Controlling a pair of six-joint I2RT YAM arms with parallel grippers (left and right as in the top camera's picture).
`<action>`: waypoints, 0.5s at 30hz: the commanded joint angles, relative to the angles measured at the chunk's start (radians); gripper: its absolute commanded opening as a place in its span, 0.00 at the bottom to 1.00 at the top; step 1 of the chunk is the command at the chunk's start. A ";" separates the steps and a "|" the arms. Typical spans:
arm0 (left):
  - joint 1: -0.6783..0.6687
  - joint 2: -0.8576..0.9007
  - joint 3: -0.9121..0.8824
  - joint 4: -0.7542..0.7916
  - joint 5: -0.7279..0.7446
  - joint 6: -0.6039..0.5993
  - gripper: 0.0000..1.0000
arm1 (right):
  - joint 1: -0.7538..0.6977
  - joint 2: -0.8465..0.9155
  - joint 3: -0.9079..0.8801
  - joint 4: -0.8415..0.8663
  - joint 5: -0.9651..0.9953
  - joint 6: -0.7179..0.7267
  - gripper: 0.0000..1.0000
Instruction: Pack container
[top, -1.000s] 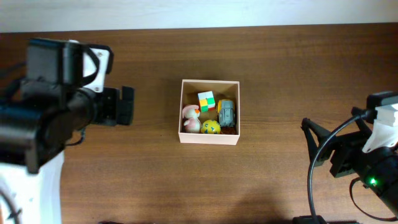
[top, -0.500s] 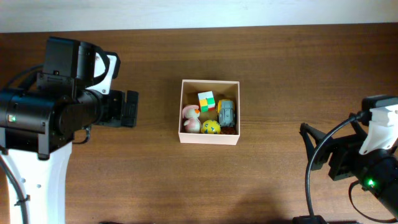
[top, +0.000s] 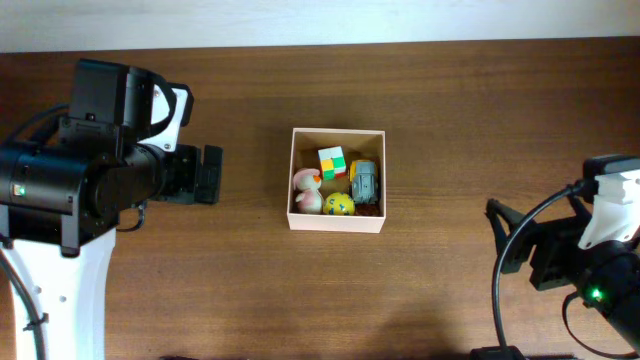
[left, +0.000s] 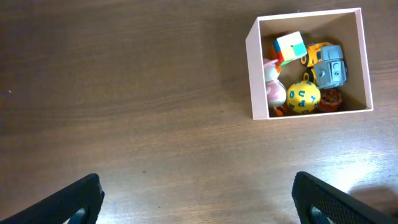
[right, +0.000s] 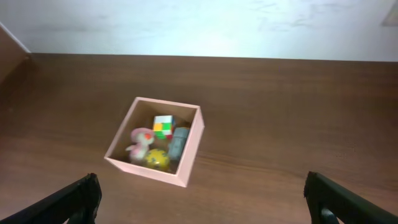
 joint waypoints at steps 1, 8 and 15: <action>0.004 -0.006 -0.004 0.000 -0.010 -0.003 0.99 | -0.030 -0.050 -0.047 0.021 0.072 -0.009 0.99; 0.004 -0.006 -0.004 0.000 -0.010 -0.003 0.99 | -0.078 -0.319 -0.497 0.317 0.074 -0.144 0.99; 0.004 -0.006 -0.004 0.000 -0.010 -0.003 0.99 | -0.078 -0.591 -0.988 0.529 0.057 -0.148 0.99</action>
